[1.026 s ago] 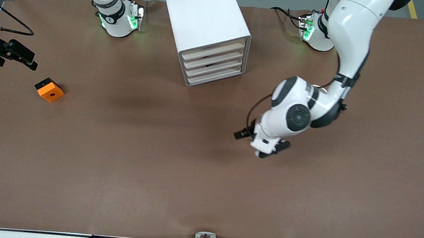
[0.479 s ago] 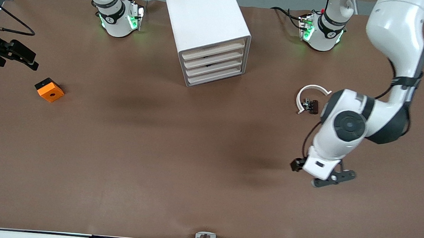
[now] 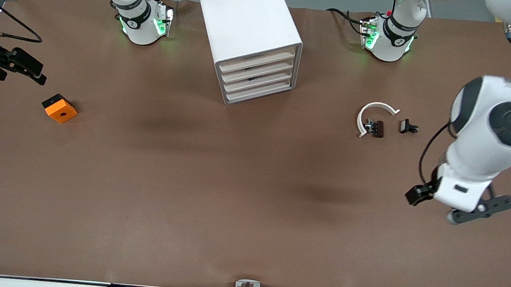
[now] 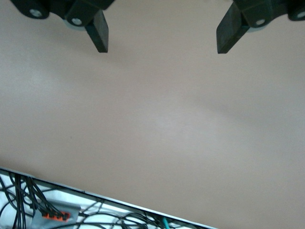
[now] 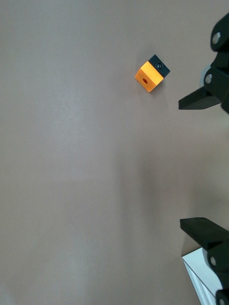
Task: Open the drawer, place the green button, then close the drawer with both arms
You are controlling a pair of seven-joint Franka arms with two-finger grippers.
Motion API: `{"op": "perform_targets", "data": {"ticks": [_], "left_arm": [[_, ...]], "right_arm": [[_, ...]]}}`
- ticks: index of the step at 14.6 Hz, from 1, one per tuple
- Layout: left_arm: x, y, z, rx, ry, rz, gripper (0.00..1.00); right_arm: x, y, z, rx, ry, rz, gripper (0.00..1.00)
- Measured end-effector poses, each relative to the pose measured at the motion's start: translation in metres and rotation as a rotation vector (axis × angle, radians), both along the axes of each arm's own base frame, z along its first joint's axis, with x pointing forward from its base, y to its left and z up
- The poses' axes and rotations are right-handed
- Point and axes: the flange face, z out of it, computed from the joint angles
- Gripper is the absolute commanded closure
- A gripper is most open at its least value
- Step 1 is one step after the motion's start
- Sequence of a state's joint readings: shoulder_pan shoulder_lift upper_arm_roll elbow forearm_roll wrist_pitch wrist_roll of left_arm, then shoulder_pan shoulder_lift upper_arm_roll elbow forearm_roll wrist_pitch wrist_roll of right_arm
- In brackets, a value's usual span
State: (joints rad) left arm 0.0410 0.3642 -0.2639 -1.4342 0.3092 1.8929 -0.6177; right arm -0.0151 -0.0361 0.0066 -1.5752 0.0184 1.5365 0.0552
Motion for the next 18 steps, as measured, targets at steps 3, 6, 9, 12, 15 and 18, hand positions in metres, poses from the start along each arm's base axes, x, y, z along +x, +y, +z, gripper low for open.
{"op": "perform_targets", "data": {"ticks": [3, 6, 9, 12, 15, 18], "left_arm": [[-0.024, 0.014, 0.043, -0.008, 0.037, -0.006, 0.0], [-0.042, 0.01, 0.066, -0.034, 0.082, -0.106, 0.0], [-0.054, 0.042, 0.092, -0.092, 0.088, -0.207, 0.0], [-0.076, 0.091, 0.12, -0.143, 0.098, -0.201, 0.0], [-0.108, 0.096, 0.129, -0.143, 0.121, -0.244, 0.0], [-0.131, 0.091, 0.123, -0.141, 0.147, -0.282, 0.0]], "right_arm": [[0.0, 0.0, 0.001, 0.0, -0.004, 0.001, 0.0], [0.001, 0.001, 0.001, 0.0, -0.007, 0.002, 0.0], [0.001, 0.001, 0.002, 0.0, -0.009, 0.002, 0.0], [0.001, 0.0, 0.004, -0.001, -0.012, 0.002, 0.0], [0.001, 0.0, 0.004, -0.001, -0.013, 0.002, 0.0], [0.001, 0.0, 0.006, -0.001, -0.017, 0.002, 0.0]]}}
